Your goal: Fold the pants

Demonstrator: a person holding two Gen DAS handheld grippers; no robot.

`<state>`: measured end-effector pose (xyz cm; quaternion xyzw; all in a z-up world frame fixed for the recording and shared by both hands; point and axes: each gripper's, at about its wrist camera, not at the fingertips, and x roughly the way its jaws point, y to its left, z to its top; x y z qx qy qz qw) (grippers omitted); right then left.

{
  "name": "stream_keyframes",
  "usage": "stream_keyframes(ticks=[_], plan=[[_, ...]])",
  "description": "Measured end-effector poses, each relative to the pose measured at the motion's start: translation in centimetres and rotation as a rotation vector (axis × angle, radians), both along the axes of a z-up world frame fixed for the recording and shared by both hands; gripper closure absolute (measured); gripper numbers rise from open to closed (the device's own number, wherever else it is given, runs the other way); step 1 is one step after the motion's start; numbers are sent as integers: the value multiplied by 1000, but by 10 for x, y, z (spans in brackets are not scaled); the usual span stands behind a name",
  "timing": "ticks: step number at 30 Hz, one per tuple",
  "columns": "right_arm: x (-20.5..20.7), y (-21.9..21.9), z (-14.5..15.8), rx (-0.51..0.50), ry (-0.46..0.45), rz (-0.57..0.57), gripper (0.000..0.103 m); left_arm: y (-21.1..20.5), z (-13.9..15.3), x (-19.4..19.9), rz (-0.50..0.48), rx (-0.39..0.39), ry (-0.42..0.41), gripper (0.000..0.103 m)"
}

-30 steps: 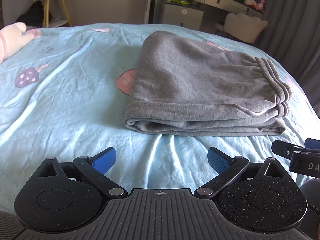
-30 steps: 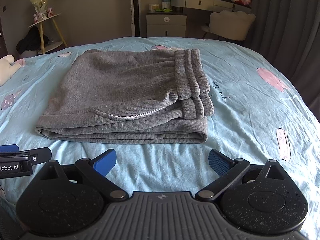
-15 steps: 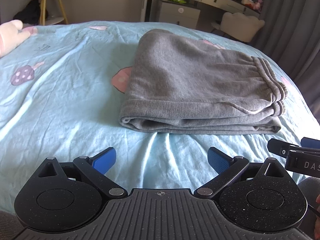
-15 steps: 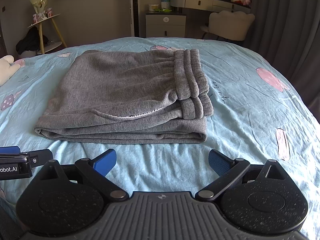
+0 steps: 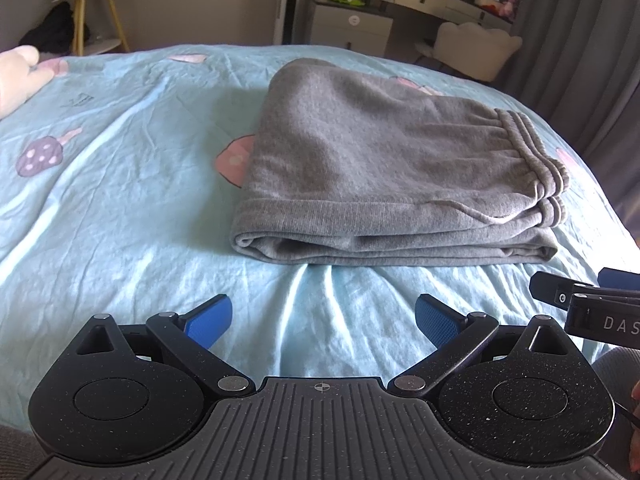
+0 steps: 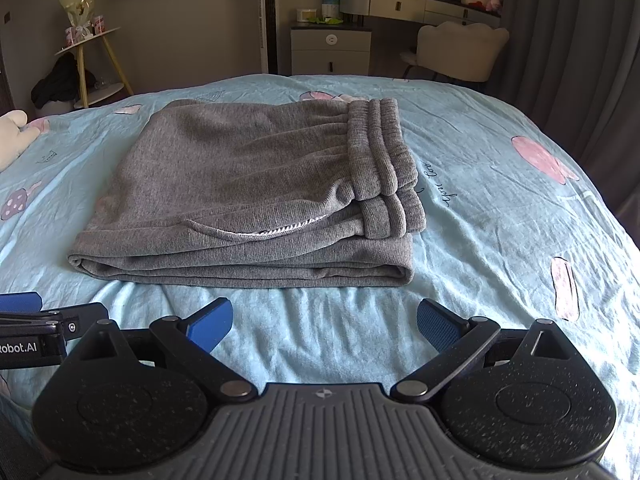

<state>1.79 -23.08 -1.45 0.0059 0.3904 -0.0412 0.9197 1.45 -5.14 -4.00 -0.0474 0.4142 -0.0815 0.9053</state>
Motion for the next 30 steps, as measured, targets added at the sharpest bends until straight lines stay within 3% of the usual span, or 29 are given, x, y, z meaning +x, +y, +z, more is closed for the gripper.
stream_keyframes(ticks=[7, 30], plan=[[-1, 1, 1, -7, -1, -4, 4, -3, 3, -4, -11, 27, -46, 1], [-1, 2, 0, -10, -3, -5, 4, -8, 0, -5, -40, 59, -36, 1]])
